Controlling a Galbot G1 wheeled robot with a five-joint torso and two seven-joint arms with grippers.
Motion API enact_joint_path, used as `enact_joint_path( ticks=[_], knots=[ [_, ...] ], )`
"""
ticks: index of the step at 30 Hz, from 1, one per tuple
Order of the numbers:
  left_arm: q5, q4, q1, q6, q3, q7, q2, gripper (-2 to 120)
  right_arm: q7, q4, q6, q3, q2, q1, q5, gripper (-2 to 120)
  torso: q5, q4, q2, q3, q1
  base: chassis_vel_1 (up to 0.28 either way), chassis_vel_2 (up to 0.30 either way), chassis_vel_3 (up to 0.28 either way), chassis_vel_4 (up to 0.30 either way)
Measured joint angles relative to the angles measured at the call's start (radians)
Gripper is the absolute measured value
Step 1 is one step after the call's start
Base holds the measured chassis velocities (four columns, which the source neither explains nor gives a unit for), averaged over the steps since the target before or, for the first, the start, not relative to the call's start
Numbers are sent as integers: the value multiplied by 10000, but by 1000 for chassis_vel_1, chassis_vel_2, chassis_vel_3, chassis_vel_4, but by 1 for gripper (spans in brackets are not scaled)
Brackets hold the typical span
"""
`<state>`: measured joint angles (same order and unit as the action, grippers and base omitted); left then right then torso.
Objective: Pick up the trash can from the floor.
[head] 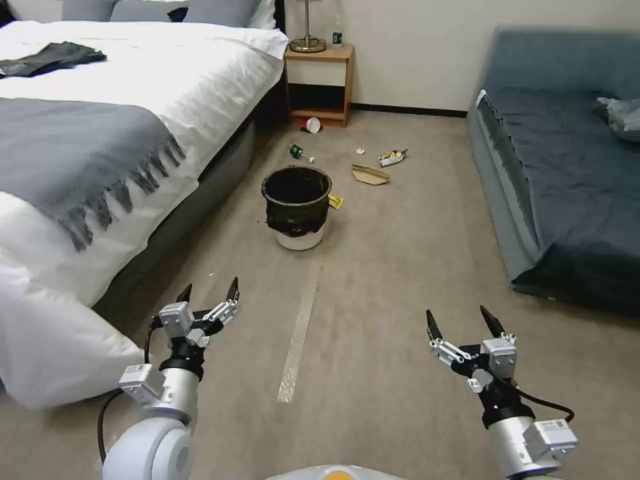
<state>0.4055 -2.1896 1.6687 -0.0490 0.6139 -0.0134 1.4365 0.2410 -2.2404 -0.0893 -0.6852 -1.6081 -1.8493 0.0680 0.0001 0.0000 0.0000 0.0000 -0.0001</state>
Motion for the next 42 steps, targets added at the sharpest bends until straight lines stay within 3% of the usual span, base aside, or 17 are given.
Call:
enact_joint_path(
  ticks=[42],
  knots=[
    [6,-28,-58,-78,7,-58,-27,100,99,74,-47,-59,1,67,118,100,-1,1,-1,2,2,-175,177,176,-177]
  ],
)
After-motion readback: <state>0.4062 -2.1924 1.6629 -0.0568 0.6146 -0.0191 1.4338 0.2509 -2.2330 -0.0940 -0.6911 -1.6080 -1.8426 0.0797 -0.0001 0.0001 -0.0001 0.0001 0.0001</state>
